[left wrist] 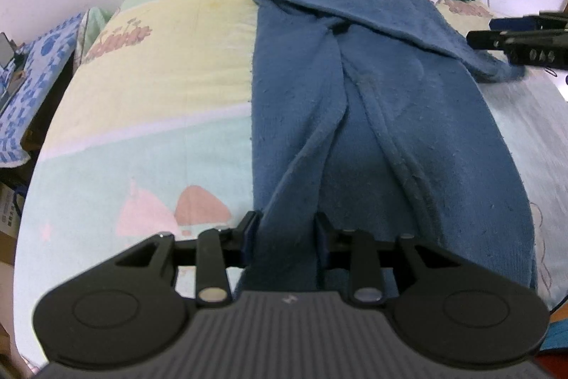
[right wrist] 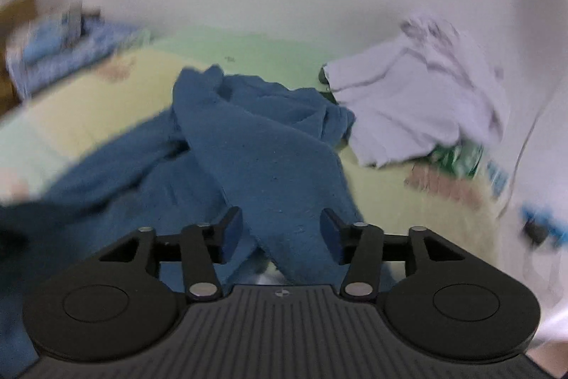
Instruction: Fold clothes
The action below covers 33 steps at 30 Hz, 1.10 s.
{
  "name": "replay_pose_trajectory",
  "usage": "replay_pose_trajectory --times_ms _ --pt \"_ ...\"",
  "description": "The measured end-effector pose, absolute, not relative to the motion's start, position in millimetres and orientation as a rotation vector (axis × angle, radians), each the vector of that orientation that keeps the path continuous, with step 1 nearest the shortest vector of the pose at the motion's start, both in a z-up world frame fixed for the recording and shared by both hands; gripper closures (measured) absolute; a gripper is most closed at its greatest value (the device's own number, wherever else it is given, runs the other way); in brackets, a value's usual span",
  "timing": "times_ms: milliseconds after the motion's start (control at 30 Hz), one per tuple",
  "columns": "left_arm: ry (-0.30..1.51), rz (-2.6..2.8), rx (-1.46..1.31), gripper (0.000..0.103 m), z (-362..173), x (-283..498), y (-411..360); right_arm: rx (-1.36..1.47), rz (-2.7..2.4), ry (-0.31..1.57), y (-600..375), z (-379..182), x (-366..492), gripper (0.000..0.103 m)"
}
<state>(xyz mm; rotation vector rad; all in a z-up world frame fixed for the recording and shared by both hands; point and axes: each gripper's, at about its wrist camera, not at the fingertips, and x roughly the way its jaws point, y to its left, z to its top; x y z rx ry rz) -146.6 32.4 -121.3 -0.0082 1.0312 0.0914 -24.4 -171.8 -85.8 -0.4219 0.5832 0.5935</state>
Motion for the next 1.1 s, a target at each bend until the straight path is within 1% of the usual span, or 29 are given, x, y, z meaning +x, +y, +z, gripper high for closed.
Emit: replay_pose_trajectory --times_ms 67,200,300,333,367,400,433,500,567,667,767,900,1100 --pt "1.031 0.09 -0.004 0.071 -121 -146 31 -0.472 0.657 0.585 -167 -93 -24 0.048" --pt "1.029 0.087 0.005 0.071 -120 -146 28 -0.578 0.663 0.577 -154 -118 -8 0.053" --pt "1.027 0.078 0.012 0.071 -117 -146 26 -0.547 0.681 0.589 -155 -124 0 0.056" --pt "1.029 0.076 0.015 0.071 -117 -146 25 -0.535 0.69 0.595 -154 -123 3 0.07" --pt "1.03 0.075 0.018 0.071 -117 -146 25 -0.515 0.7 0.607 -155 -121 7 0.088" --pt "1.032 0.074 0.025 0.071 -117 -146 23 -0.474 0.695 0.608 -158 -115 12 0.1" --pt "1.033 0.072 0.034 0.071 -117 -146 21 -0.43 0.688 0.607 -161 -108 18 0.101" --pt "1.035 0.069 0.049 0.076 -117 -146 17 -0.351 0.671 0.597 -168 -94 31 0.101" --pt "1.036 0.058 0.057 0.087 -115 -146 13 -0.279 0.651 0.586 -173 -80 49 0.101" --pt "1.029 0.046 0.071 0.092 -112 -146 7 -0.137 0.611 0.589 -186 -62 84 0.101" --pt "1.021 0.036 0.077 0.092 -108 -147 2 0.032 0.525 0.617 -207 -55 125 0.101" --pt "1.021 0.029 0.073 0.092 -109 -150 -3 0.159 0.337 0.679 -236 -74 169 0.101" --pt "1.03 0.012 0.07 0.092 -115 -151 -12 0.146 0.247 0.796 -243 -106 189 0.1"
